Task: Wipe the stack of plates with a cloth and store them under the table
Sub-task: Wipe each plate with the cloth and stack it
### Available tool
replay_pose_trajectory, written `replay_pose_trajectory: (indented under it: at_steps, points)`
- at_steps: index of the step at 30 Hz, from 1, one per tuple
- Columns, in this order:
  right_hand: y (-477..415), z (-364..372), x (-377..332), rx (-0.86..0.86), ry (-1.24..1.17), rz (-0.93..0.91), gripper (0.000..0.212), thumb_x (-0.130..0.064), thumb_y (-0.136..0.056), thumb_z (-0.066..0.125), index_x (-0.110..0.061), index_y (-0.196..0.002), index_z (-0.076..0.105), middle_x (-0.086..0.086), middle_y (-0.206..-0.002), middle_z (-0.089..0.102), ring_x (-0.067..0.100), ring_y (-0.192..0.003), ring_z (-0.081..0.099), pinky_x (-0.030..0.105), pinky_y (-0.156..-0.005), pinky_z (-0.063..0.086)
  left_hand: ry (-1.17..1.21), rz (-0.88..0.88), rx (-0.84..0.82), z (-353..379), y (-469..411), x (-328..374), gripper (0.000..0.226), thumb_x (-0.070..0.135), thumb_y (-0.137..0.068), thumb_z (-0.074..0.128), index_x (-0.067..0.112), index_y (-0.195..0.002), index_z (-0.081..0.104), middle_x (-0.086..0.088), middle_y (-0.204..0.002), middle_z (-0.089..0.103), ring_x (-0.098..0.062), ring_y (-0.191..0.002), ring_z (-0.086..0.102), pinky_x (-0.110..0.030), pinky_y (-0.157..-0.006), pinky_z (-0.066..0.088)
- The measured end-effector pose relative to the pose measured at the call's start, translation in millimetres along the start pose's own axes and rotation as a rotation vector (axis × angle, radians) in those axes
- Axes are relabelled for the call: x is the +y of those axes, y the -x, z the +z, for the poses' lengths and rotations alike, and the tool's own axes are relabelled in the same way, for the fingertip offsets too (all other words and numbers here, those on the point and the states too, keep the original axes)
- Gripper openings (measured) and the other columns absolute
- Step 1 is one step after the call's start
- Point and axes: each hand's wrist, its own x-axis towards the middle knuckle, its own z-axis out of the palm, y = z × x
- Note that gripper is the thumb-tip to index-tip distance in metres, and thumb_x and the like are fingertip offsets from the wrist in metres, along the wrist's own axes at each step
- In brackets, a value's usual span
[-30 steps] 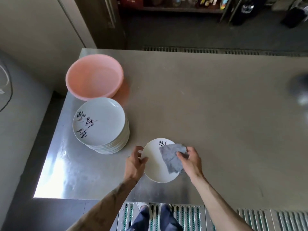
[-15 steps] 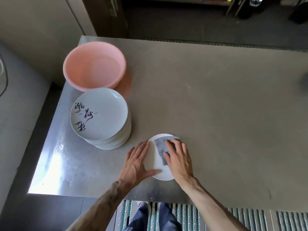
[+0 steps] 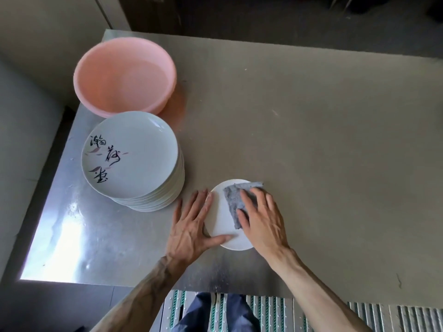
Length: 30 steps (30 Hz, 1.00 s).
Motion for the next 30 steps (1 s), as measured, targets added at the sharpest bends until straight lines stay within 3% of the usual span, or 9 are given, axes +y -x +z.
replay_pose_trajectory:
  at_steps: [5,11,16,22,27,30]
  points:
    - [55.4,1.3,-3.4,-0.024,-0.018,0.030,0.050,-0.039,-0.097,0.055,-0.014,-0.140,0.056,0.006,-0.138,0.050,0.025,-0.118,0.050,0.035,-0.101,0.042,-0.022,-0.049,0.037,5.7,-1.0,8.9,0.120,0.094,-0.075,0.052,0.018,-0.163,0.025,-0.003,-0.172,0.017,-0.022,-0.159,0.013,-0.054,-0.128,0.008]
    - [10.6,-7.4,12.1,0.002,-0.014,0.047,0.047,-0.028,-0.095,0.065,-0.010,-0.138,0.060,0.008,-0.137,0.056,0.028,-0.120,0.054,0.039,-0.104,0.047,-0.059,0.082,0.066,7.4,4.0,1.4,0.122,0.091,-0.076,0.056,0.000,-0.156,0.037,-0.007,-0.169,0.026,-0.016,-0.157,0.019,-0.056,-0.126,0.020]
    - [52.7,-0.1,-13.3,-0.020,-0.112,0.042,0.043,-0.033,-0.097,0.057,-0.015,-0.136,0.059,0.003,-0.133,0.053,0.022,-0.119,0.050,0.033,-0.104,0.043,-0.078,0.032,0.105,16.4,9.4,10.5,0.124,0.093,-0.074,0.057,-0.001,-0.153,0.039,-0.010,-0.165,0.034,-0.021,-0.154,0.030,-0.056,-0.127,0.014]
    - [23.5,-11.2,15.8,-0.007,-0.030,0.069,0.046,-0.025,-0.093,0.065,-0.010,-0.136,0.060,0.007,-0.136,0.056,0.026,-0.120,0.052,0.036,-0.106,0.044,-0.154,0.152,0.151,11.4,12.2,-4.7,0.085,0.080,-0.089,0.054,0.008,-0.131,0.061,-0.010,-0.149,0.050,-0.021,-0.154,0.029,-0.053,-0.127,0.012]
    - [54.0,-5.0,-10.2,-0.022,-0.094,0.034,0.043,-0.031,-0.096,0.057,-0.012,-0.134,0.060,0.004,-0.134,0.056,0.023,-0.119,0.051,0.034,-0.104,0.046,-0.092,0.194,0.141,16.5,6.2,-2.9,0.073,0.080,-0.088,0.056,0.011,-0.111,0.061,-0.010,-0.163,0.036,-0.023,-0.157,0.023,-0.055,-0.127,0.015]
    - [37.8,-9.5,4.1,-0.017,-0.063,0.065,0.046,-0.028,-0.094,0.061,-0.011,-0.136,0.060,0.006,-0.136,0.055,0.025,-0.121,0.052,0.036,-0.105,0.046,-0.088,0.240,0.165,18.6,11.1,-10.2,0.055,0.066,-0.099,0.053,0.013,-0.111,0.064,-0.007,-0.161,0.040,-0.020,-0.156,0.025,-0.053,-0.127,0.016]
